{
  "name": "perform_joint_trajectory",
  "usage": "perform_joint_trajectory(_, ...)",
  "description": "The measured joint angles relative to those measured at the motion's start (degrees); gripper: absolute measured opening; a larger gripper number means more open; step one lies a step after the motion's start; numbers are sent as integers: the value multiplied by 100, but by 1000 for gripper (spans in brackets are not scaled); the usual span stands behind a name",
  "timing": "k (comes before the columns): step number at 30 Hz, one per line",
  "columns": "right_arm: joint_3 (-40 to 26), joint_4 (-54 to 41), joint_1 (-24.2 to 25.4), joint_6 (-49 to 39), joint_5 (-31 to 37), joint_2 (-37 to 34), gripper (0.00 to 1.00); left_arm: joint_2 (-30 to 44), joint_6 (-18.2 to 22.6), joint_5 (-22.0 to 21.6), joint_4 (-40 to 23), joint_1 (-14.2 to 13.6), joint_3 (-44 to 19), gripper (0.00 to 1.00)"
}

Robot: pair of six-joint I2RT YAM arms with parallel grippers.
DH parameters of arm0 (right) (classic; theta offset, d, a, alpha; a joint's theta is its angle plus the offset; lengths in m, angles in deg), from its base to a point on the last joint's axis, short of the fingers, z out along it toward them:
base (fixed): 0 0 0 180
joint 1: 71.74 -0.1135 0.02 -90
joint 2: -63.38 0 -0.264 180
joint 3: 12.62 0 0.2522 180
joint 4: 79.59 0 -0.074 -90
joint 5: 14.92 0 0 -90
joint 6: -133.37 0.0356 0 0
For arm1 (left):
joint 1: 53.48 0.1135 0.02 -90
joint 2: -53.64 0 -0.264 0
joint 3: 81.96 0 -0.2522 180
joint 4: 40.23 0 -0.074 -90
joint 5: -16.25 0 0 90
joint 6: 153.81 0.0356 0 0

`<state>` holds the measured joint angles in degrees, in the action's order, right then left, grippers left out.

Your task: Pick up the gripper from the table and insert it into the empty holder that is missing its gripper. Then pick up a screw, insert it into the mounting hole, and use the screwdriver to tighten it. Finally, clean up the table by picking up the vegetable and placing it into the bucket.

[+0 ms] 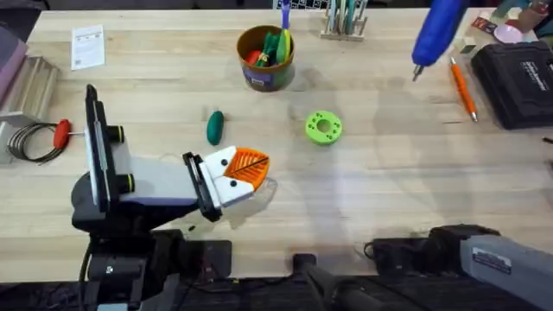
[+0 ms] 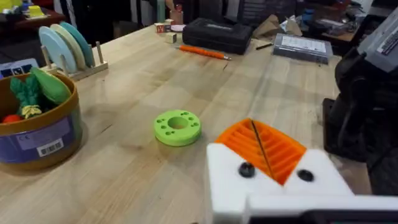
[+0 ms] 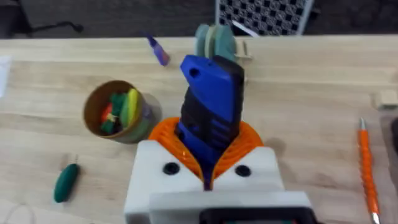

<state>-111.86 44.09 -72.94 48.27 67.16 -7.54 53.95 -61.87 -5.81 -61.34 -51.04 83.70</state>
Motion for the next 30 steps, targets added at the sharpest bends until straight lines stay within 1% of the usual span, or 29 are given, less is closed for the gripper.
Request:
perform_joint_trajectory(5, 13, 431, -605, 118, -90, 254, 24, 0, 0, 0, 0, 0, 0, 9)
perform_joint_trajectory(8, 229, 903, -965, 232, -130, 486, 24, 0, 0, 0, 0, 0, 0, 9)
perform_joint_trajectory(10, 556, 1347, -1173, 348, -164, 708, 24, 0, 0, 0, 0, 0, 0, 9)
perform_joint_trajectory(14, 1526, 2472, -1455, 723, -204, 1124, 23, -2, 0, 0, 0, 0, 0, 9)
perform_joint_trajectory(18, 2504, 3677, -1694, 1166, -206, 1330, 23, 0, 0, 0, 0, 0, 0, 9)
perform_joint_trajectory(21, 3129, 4658, -1904, 1455, -296, 1354, 23, 0, 0, 0, 0, 0, 0, 9)
perform_joint_trajectory(25, 3732, 5911, -2142, 1843, -614, 1325, 23, 0, 0, 0, 0, 0, 0, 9)
perform_joint_trajectory(30, 3994, 7191, -2327, 2153, -1162, 1112, 23, 0, 0, 0, 0, 0, 0, 9)
